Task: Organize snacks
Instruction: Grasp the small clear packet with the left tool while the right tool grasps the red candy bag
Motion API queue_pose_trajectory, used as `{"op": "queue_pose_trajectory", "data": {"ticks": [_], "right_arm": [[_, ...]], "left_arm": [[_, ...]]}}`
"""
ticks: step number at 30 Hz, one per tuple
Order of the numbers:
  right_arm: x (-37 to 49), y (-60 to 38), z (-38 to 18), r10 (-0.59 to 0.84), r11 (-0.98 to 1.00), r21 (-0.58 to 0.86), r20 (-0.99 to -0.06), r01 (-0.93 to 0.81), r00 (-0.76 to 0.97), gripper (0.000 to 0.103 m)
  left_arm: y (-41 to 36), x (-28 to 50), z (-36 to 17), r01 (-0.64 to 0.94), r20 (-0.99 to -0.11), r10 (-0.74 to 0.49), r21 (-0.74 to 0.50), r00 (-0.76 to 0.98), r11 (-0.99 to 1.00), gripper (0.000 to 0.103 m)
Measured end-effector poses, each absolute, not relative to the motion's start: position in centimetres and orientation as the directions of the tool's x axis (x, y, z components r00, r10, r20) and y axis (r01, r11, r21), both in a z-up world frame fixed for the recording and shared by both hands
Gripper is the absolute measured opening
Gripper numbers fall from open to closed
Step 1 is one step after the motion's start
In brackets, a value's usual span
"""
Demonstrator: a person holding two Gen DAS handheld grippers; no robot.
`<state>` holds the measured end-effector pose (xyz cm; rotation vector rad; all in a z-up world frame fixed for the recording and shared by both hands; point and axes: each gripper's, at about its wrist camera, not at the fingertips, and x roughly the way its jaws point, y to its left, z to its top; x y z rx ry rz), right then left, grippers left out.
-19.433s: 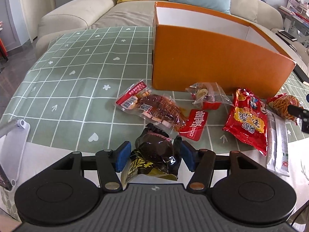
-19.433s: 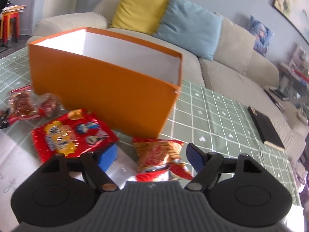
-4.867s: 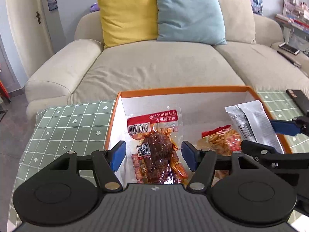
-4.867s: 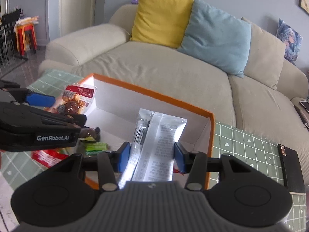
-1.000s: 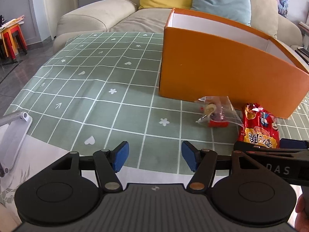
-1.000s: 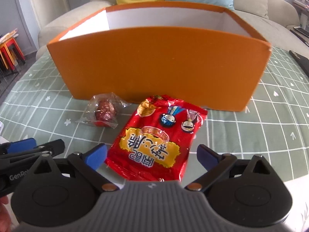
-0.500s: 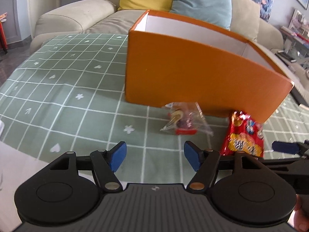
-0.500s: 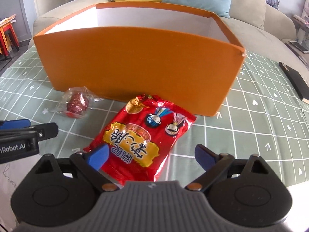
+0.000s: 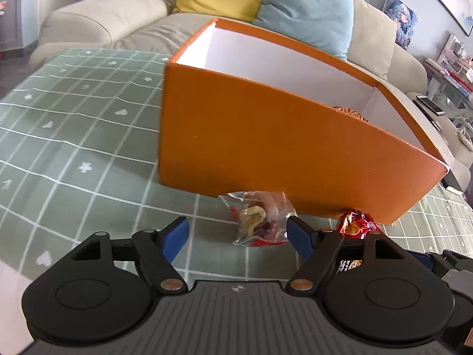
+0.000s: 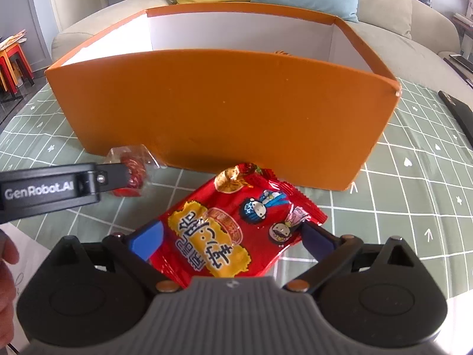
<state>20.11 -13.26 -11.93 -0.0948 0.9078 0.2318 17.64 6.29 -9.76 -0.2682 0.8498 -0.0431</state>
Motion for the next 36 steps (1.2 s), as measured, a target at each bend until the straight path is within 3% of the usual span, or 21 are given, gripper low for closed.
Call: {"op": "queue_pose_trajectory", "data": {"ticks": [6, 9, 11, 20, 27, 36], "right_arm": [[20.4, -13.5, -12.1, 0.182, 0.968, 0.038, -0.786, -0.249, 0.591, 0.099], [20.4, -13.4, -12.1, 0.188, 0.966, 0.038, -0.784, -0.256, 0.592, 0.099], [20.5, -13.3, -12.1, 0.187, 0.965, 0.032, -0.781, -0.261, 0.595, 0.098], [20.3, -13.8, -12.2, 0.205, 0.96, 0.047, -0.786, -0.275, 0.583, 0.098], [20.4, -14.0, -12.7, 0.236, 0.956, 0.089, -0.802, -0.28, 0.549, 0.095], [20.9, -14.2, -12.5, 0.247, 0.96, 0.129, -0.81, -0.248, 0.532, 0.091]], "left_arm": [[5.7, 18.9, -10.2, -0.06, -0.741, -0.175, -0.279, 0.648, 0.959, 0.091], [5.5, 19.6, -10.7, -0.071, -0.757, -0.173, -0.279, 0.63, 0.958, 0.081], [5.3, 19.6, -10.8, -0.072, -0.759, -0.166, -0.27, 0.63, 0.96, 0.08], [5.6, 18.3, -10.5, -0.021, -0.774, -0.202, -0.267, 0.6, 0.963, 0.085], [5.3, 18.1, -10.5, -0.018, -0.772, -0.18, -0.24, 0.61, 0.971, 0.066], [4.9, 18.4, -10.5, -0.015, -0.77, -0.15, -0.203, 0.62, 0.979, 0.055]]}}
